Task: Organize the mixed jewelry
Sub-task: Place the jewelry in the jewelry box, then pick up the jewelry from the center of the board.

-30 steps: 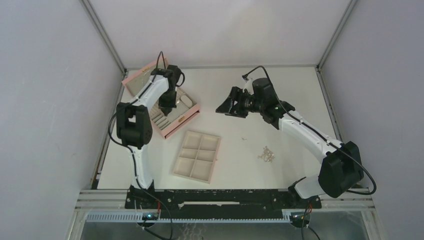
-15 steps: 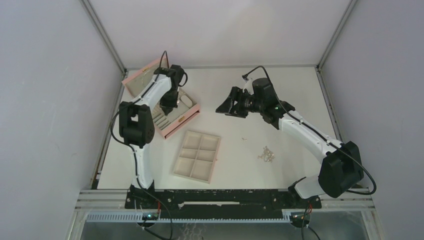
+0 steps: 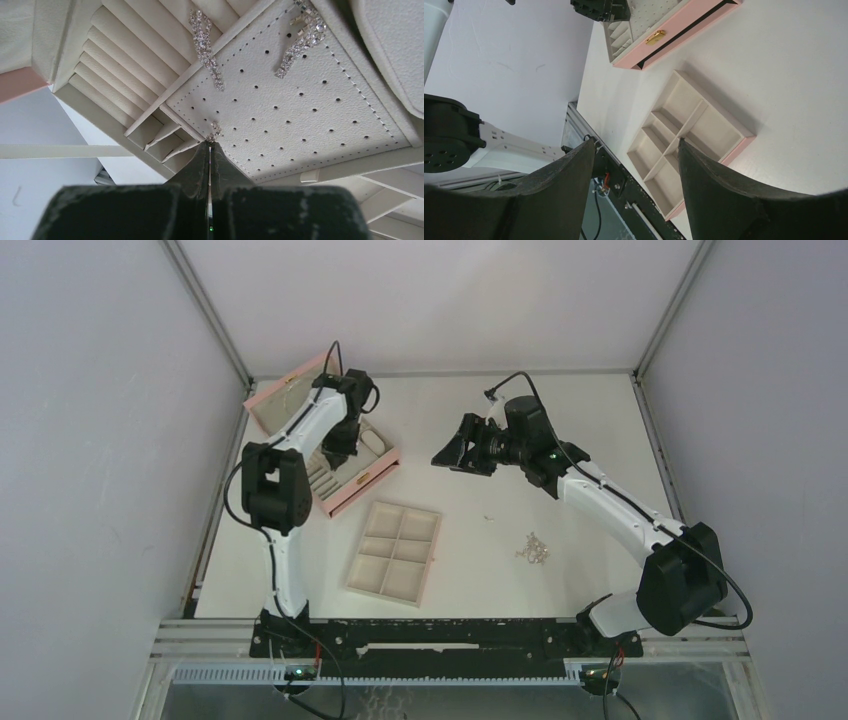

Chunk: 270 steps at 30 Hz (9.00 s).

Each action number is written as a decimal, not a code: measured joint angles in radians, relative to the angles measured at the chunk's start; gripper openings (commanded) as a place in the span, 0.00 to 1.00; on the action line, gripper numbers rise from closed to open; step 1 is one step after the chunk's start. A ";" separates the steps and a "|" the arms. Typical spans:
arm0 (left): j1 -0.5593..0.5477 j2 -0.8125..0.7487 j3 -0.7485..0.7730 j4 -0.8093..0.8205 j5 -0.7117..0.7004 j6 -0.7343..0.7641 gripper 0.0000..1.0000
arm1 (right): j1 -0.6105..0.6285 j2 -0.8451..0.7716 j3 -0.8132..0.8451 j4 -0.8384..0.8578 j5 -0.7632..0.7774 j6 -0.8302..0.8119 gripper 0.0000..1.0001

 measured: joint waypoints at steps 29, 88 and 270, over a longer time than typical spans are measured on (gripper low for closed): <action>-0.033 0.041 0.043 0.005 0.018 0.007 0.00 | 0.000 0.000 0.000 -0.002 0.000 -0.003 0.71; -0.004 -0.031 -0.026 0.094 -0.010 -0.065 0.09 | 0.013 0.000 0.000 -0.001 0.000 -0.003 0.71; -0.185 -0.840 -0.687 0.561 0.265 -0.228 0.28 | -0.113 0.113 -0.094 -0.227 0.280 -0.188 0.00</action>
